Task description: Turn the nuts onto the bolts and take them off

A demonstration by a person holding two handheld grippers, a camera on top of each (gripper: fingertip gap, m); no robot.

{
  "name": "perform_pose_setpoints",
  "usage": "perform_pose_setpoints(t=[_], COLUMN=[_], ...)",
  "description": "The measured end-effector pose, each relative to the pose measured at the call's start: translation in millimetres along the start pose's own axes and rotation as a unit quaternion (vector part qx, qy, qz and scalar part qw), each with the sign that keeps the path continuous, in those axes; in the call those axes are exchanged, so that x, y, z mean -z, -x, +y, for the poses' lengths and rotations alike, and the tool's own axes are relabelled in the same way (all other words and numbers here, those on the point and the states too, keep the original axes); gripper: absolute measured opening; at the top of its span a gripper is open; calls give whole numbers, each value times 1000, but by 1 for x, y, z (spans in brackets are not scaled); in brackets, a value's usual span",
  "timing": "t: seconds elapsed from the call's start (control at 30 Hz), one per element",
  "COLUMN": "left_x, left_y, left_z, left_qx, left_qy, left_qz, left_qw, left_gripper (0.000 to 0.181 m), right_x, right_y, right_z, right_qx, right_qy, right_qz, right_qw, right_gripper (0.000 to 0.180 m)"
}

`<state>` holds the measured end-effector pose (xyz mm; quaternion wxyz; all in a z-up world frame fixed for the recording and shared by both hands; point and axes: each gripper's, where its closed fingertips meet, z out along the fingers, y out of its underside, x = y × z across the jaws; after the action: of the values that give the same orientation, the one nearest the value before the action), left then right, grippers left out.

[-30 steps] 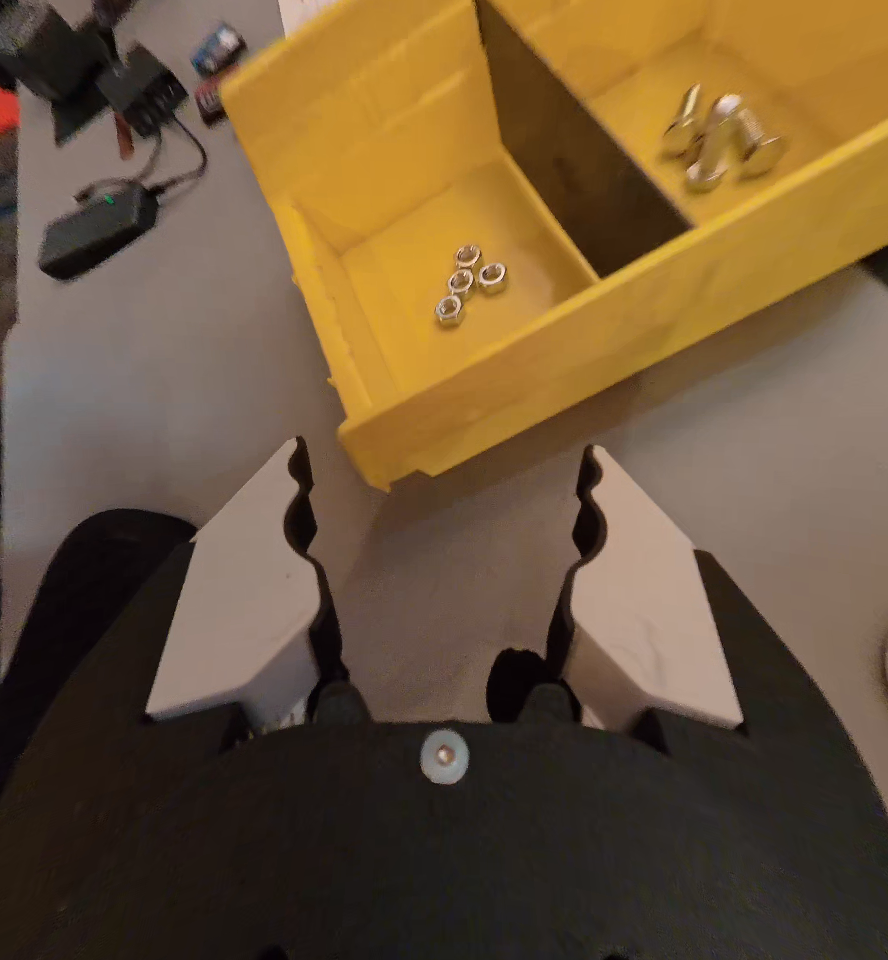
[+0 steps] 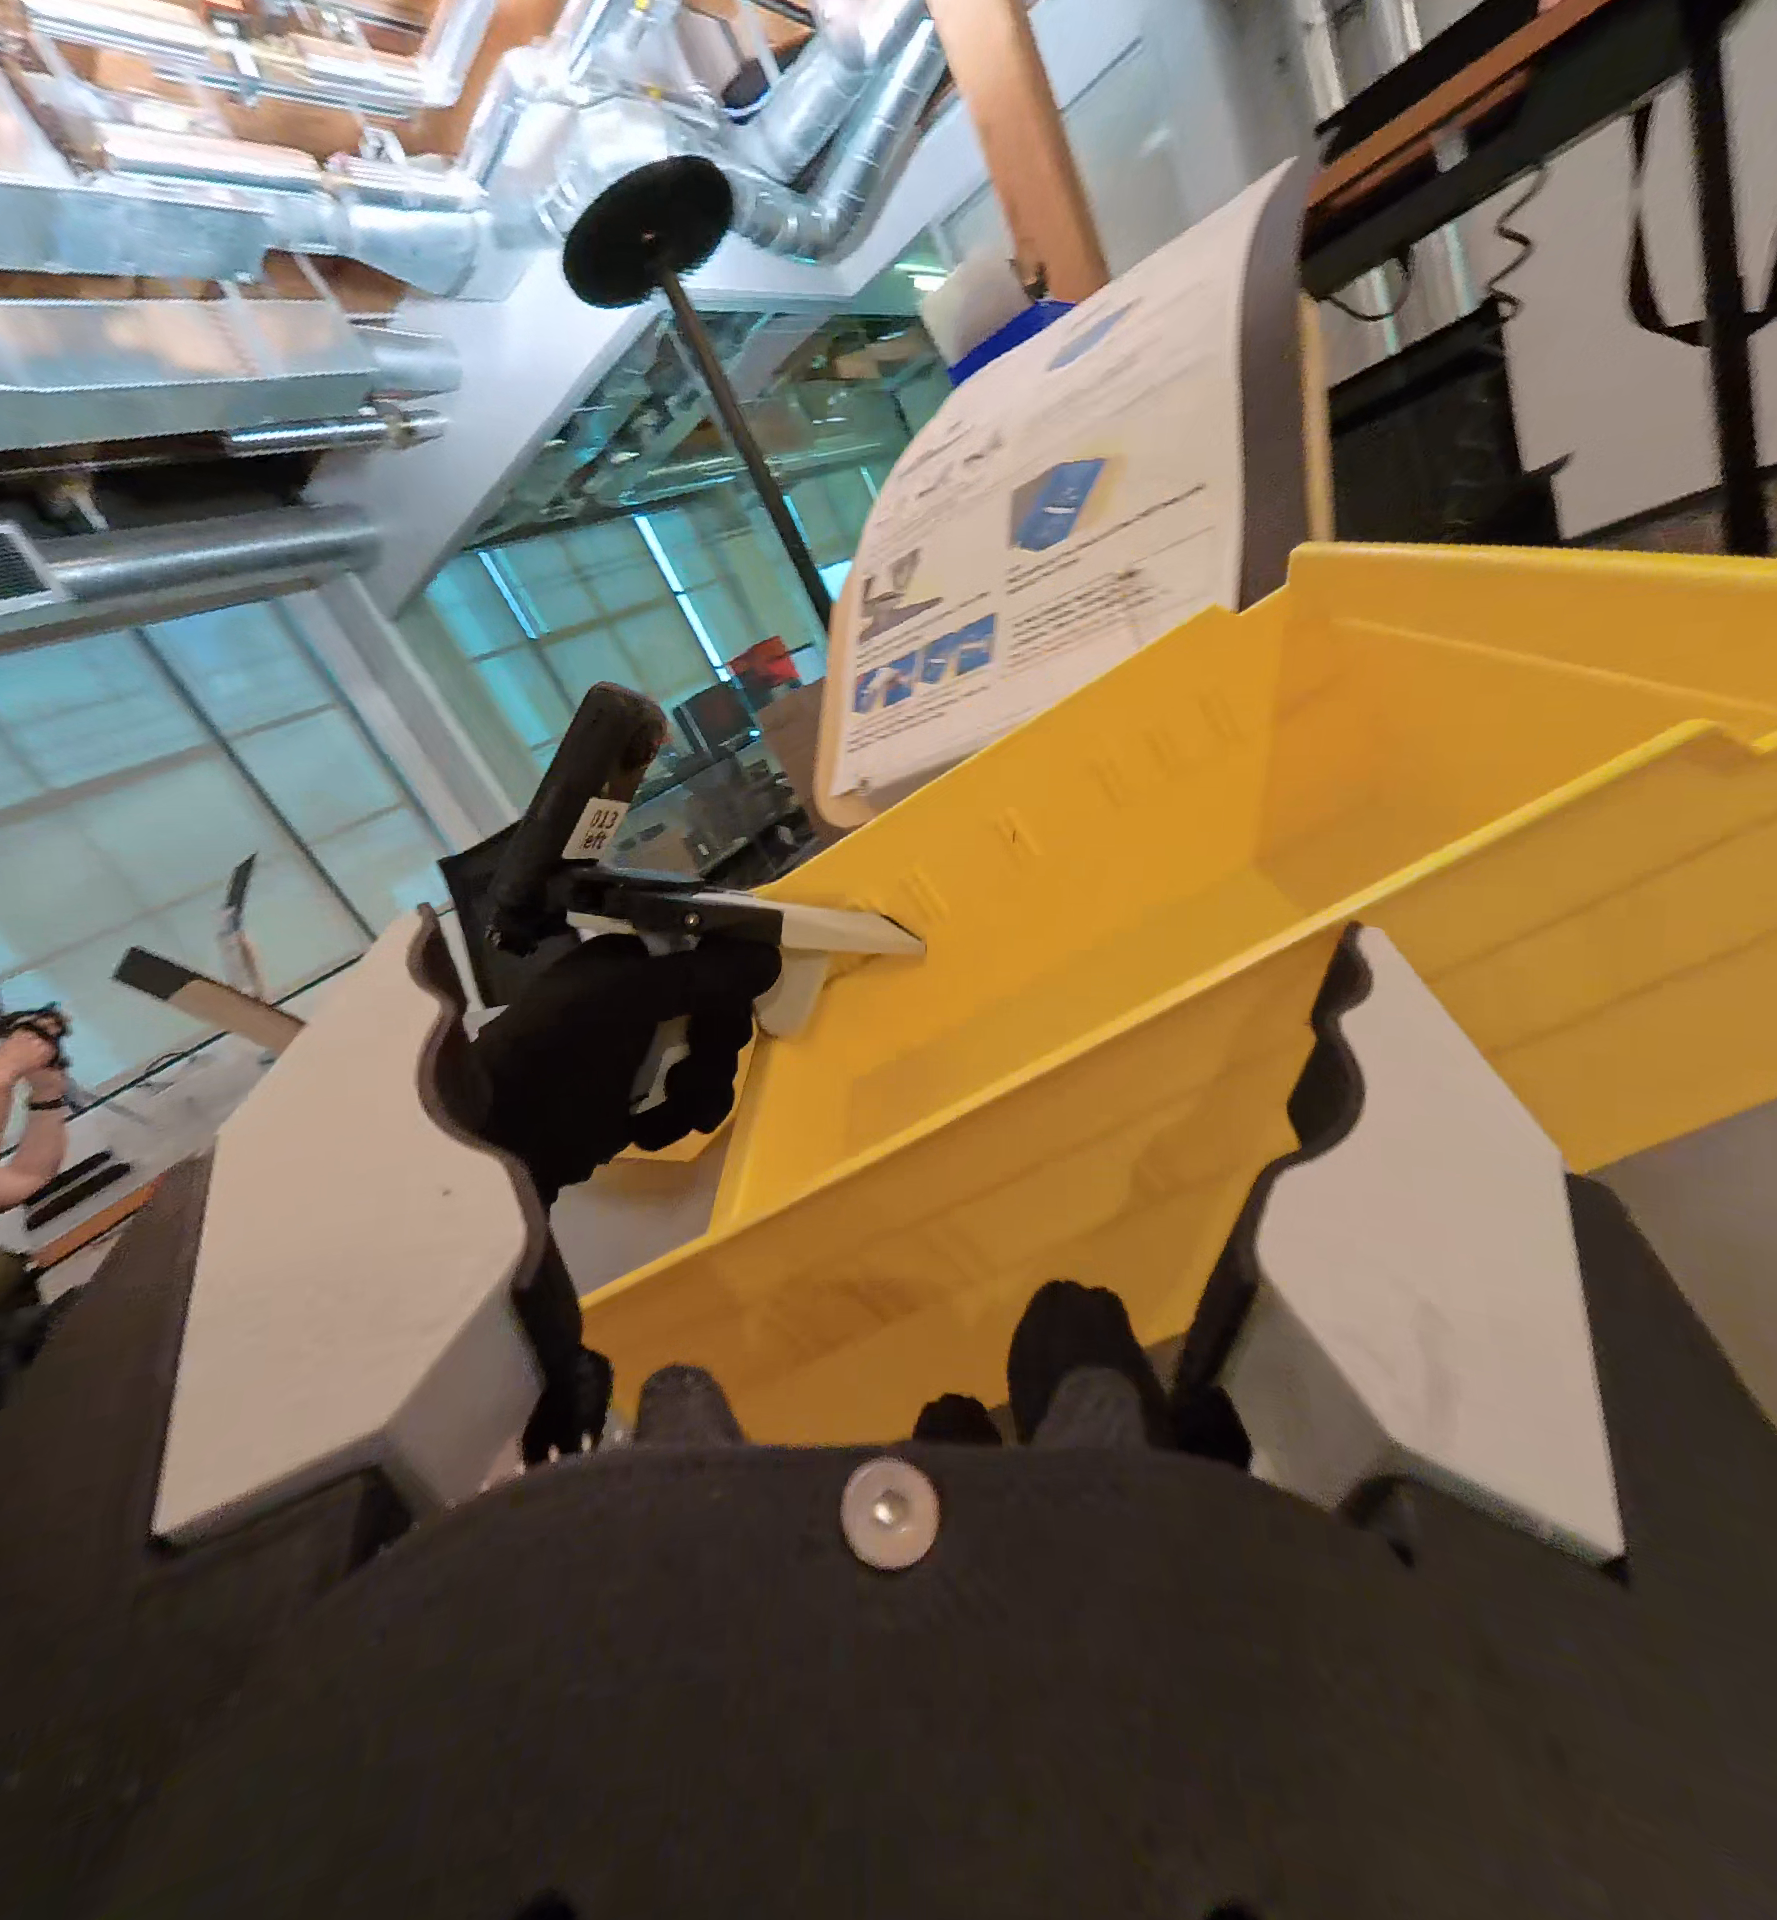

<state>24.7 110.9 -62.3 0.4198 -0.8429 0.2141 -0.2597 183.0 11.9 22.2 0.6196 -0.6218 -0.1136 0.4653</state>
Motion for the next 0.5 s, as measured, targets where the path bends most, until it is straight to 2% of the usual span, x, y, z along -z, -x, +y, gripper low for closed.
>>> perform_pose_setpoints(t=[0.23,0.5], left_x=[-69,-119], left_y=[-23,-33], left_z=[11,24], left_qx=[8,18], left_qy=[43,76], left_qz=[22,35], left_qw=[999,996], left_gripper=[4,8], right_x=[6,8], right_y=[-67,-129], right_z=[-14,-8], right_qx=[7,-4], right_qy=[-4,13], right_qz=[77,137], right_qw=[997,990], right_gripper=[158,159])
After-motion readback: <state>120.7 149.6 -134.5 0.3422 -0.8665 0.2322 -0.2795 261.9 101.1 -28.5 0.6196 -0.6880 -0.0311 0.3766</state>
